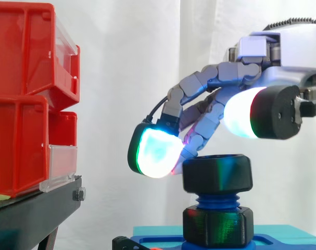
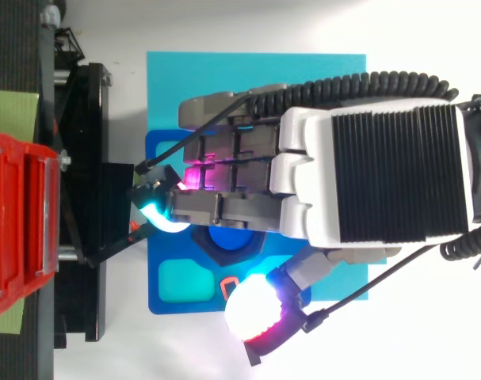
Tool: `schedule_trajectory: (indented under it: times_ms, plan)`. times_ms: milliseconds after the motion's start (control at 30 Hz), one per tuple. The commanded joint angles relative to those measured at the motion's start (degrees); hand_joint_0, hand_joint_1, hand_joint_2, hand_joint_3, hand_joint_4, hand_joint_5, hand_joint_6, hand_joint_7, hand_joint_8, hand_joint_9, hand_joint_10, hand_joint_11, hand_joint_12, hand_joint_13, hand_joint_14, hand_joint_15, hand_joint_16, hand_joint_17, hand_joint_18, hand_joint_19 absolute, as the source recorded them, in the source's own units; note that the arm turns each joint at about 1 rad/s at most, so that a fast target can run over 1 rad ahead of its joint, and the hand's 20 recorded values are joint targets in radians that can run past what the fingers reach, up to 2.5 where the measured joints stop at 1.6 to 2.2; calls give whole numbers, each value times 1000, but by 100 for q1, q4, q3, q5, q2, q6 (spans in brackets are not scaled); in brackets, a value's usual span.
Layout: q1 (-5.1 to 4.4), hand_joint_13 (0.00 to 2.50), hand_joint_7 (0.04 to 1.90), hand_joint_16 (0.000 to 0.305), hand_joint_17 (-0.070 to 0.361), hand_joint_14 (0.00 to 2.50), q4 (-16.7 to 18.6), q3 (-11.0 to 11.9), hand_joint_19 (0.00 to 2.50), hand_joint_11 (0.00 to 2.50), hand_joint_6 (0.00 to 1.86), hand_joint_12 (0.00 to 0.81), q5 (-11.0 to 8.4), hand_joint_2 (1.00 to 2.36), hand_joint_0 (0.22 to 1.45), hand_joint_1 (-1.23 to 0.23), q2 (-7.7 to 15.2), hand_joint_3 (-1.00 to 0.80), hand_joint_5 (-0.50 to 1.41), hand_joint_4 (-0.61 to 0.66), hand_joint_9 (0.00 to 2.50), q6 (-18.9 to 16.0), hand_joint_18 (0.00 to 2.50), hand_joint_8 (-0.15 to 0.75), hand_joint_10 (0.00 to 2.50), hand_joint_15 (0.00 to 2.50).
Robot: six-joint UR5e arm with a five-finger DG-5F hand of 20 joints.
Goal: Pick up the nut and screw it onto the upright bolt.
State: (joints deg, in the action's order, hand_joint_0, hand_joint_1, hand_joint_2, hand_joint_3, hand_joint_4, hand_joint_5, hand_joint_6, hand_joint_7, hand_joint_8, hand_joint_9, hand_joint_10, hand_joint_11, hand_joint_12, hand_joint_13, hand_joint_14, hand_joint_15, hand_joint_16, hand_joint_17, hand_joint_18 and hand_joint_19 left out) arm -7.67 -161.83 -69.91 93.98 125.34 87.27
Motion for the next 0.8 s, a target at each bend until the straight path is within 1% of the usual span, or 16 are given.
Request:
schedule_trajectory:
  times_ms: [0, 133, 267, 400, 467, 600, 767]
  plan:
    - [-6, 859, 747, 16, 35, 0, 91, -67, 0, 0, 503, 150, -3, 1000, 512, -339, 0, -500, -49, 214, 1012, -8, 538, 174, 0, 0]
    - [-15, 873, 813, 15, 34, 0, 117, -67, 0, 0, 503, 153, -3, 1000, 513, -340, 0, -500, -41, 213, 1021, -17, 543, 177, 0, 0]
    - [20, 885, 909, 14, 33, 0, 117, -67, 0, 0, 504, 153, 15, 1000, 515, -339, 0, -500, -27, 232, 1038, -17, 553, 189, 0, 0]
    - [38, 902, 1050, 14, 32, 0, 117, -76, 0, 0, 505, 153, 15, 1000, 516, -340, 0, -500, -15, 238, 1050, -17, 560, 200, 0, 0]
    - [47, 905, 1084, 14, 32, 0, 117, -67, 0, 0, 505, 153, 15, 1000, 517, -341, 0, -500, -12, 234, 1062, -17, 561, 203, 0, 0]
    - [56, 920, 1220, 14, 31, 0, 91, -67, 0, 0, 505, 153, 24, 1000, 519, -343, 0, -500, 1, 191, 1083, -17, 578, 214, 0, 0]
    - [99, 947, 1399, 13, 30, 0, 100, -67, 0, 0, 503, 153, 24, 1000, 520, -343, 0, -500, 19, 154, 1126, -17, 603, 222, 0, 0]
